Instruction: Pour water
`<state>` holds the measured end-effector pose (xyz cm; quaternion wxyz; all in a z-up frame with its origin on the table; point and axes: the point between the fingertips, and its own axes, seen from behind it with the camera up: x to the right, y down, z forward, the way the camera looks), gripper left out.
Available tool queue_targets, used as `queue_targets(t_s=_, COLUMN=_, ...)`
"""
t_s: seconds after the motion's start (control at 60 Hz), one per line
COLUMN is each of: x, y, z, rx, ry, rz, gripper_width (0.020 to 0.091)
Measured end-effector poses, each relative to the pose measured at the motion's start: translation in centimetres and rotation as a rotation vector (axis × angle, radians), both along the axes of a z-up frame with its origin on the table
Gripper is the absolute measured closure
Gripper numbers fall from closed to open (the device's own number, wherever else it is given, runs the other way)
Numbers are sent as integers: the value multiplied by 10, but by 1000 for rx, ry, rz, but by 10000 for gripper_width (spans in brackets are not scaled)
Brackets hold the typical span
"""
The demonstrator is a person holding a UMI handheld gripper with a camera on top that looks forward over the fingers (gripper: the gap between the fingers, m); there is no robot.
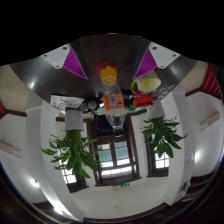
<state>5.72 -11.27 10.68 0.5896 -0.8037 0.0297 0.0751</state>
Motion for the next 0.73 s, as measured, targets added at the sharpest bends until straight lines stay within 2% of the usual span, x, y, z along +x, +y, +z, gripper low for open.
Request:
queue_targets(t_s=0.167, x=-3, y=-45, z=7, rx=-30, ry=-111, rz=-32, gripper_width=250)
queue_targets(t_s=0.267, x=-7, y=-61, z=27, rx=0, ry=-144, rz=-44, gripper_width=252)
queue_targets(t_s=0.483, x=-18, y=-80, z=72, rx=62, ry=-161, rz=-30, gripper_width=251)
queue_targets(t_s=0.733, x=-37, y=-87, z=90, rx=78, ry=-164, rz=9, gripper_width=252)
